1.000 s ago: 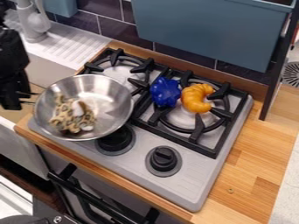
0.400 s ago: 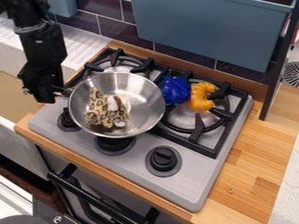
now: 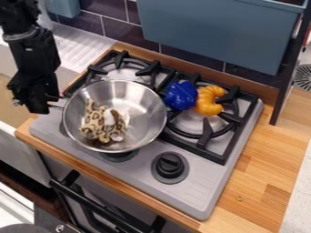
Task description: Put the silver pan in the bottom of the left side burner
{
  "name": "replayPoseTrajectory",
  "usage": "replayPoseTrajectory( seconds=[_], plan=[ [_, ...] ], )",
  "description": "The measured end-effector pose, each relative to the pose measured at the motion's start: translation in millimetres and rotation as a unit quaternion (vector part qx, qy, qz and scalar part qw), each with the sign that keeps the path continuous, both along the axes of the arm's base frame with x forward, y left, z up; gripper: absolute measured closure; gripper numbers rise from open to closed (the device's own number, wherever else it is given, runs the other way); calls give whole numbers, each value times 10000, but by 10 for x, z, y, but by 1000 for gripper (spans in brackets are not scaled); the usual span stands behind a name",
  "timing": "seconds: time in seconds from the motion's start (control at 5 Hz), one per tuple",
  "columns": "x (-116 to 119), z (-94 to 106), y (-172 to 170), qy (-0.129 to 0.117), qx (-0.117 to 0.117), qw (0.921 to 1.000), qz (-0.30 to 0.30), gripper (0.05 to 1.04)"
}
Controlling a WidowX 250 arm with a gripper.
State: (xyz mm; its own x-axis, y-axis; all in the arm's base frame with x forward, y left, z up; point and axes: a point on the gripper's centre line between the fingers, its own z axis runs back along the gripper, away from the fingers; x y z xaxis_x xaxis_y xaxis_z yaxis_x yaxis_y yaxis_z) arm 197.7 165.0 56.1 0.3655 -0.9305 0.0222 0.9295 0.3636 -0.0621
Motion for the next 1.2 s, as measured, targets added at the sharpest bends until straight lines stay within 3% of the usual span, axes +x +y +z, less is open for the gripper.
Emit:
replayPoseTrajectory(
  seconds=[0.2,0.4,1.0,1.2],
  plan=[
    [56,22,42,-113,104,9998,146,277],
    [129,-10,48,-127,161,9994,296,87],
    [220,125,108,-113,60,9981,594,86],
    [347,227,47,-239,-173,9935,1096,86]
  ],
)
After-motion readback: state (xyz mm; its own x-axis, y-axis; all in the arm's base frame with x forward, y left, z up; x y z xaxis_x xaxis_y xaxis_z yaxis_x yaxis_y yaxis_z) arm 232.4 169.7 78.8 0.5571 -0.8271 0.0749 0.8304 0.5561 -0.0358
